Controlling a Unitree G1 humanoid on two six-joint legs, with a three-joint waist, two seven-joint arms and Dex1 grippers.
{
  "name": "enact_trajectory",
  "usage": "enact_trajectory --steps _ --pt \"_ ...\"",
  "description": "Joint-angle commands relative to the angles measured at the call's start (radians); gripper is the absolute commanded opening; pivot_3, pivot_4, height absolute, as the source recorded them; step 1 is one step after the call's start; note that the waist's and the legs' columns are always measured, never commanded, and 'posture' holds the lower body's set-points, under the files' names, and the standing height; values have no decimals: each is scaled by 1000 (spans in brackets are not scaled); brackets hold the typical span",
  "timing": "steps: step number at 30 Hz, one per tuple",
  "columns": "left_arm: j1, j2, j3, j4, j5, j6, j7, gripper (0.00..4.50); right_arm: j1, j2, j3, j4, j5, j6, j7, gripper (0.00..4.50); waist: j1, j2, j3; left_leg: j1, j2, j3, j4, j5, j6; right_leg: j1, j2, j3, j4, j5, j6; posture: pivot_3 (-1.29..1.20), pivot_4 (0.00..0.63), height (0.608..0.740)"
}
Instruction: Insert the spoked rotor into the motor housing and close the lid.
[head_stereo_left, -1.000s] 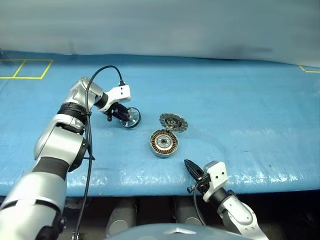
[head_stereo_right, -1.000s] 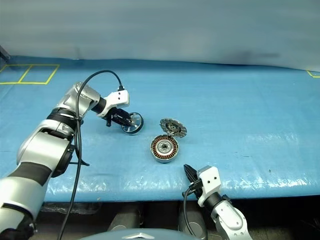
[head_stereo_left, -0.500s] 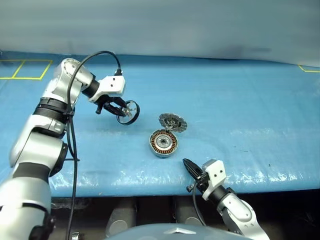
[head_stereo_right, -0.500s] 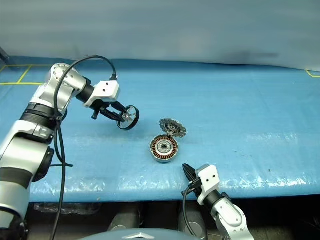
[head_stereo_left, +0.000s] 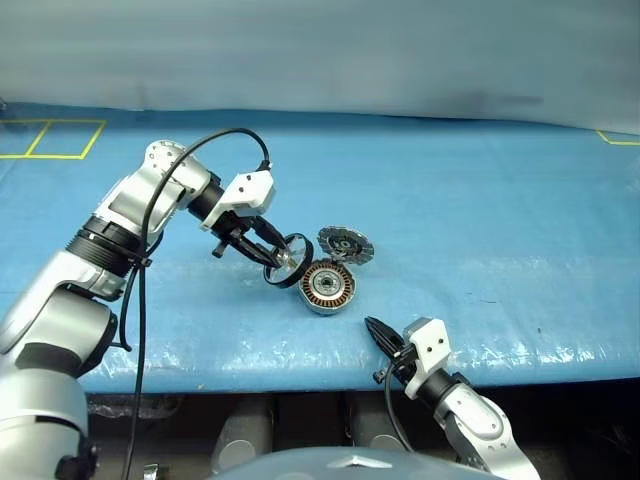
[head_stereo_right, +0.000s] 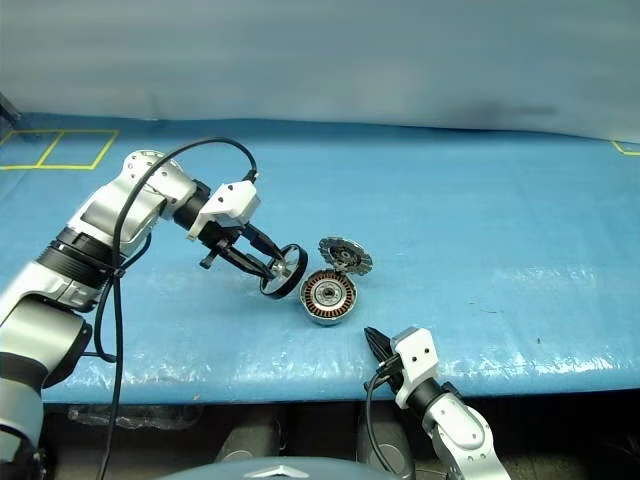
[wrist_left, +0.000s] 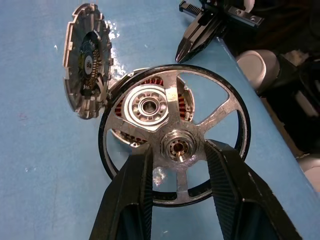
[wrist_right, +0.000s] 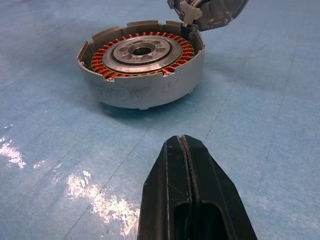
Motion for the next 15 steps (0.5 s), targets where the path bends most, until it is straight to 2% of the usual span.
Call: enact_trajectory --steps 1,6,15 --pt "-32 -32 5 -7 -3 -23 -2 1311 5 3 -4 -25 2 -8 -4 0 1 0 0 0 0 0 0 0 0 0 0 0 0 0 0 0 150 740" --pt "-49 -122 20 37 44 -72 -2 1311 3 9 -3 -23 -2 -9 -7 0 3 0 0 0 0 0 1 0 0 0 0 1 0 0 0 0 150 740" --pt "-84 -212 2 145 117 -151 -2 1311 4 20 -1 -24 -8 -16 -24 0 1 0 0 0 0 1 1 0 0 0 1 2 0 0 0 0 150 740"
